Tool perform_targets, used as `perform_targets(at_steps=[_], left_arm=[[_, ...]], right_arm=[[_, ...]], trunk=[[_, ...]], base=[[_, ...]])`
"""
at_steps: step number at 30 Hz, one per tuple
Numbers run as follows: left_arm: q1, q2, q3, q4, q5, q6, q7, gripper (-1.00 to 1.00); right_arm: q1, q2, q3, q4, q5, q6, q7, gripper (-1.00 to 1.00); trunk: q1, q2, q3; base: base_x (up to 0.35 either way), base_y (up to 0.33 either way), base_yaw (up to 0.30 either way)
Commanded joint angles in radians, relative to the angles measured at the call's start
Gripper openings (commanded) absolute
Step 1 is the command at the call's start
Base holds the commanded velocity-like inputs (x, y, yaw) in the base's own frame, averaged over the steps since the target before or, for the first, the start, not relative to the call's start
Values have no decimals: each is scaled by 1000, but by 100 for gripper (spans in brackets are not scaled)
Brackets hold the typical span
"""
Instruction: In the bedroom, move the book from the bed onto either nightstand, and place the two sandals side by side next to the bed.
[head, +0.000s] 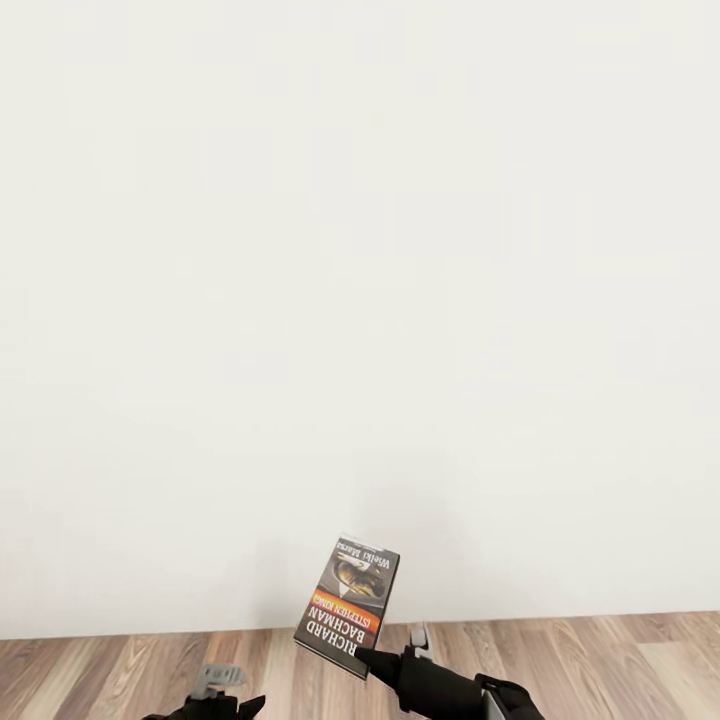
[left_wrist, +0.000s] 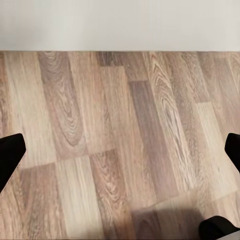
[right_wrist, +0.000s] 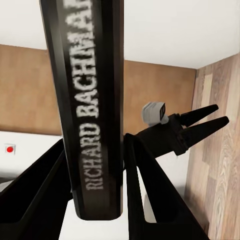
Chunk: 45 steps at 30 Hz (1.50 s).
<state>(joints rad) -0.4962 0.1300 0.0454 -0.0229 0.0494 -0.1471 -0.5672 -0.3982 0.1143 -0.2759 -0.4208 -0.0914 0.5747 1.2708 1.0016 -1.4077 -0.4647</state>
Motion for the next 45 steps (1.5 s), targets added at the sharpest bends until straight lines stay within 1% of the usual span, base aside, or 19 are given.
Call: perform_targets(at_steps=[1, 5, 13, 45], left_arm=[[-1, 0, 4, 1, 4, 0, -5, 100], [-1, -1, 2, 1, 3, 0, -5, 100], [-1, -11, 3, 1, 3, -2, -5, 100], [-1, -14, 4, 1, 3, -2, -5, 100]], right_arm=[[-1, 1, -5, -1, -2, 10, 2, -100], [-1, 1, -5, -1, -2, 10, 2, -100], [-1, 1, -5, -1, -2, 10, 2, -100], [-1, 1, -5, -1, -1, 10, 3, -100]], trunk=[[1, -1, -1], [1, -1, -1], [1, -1, -1], [1, -1, -1]], base=[[310, 0, 0], [217, 0, 0], [26, 0, -39], [0, 0, -255]])
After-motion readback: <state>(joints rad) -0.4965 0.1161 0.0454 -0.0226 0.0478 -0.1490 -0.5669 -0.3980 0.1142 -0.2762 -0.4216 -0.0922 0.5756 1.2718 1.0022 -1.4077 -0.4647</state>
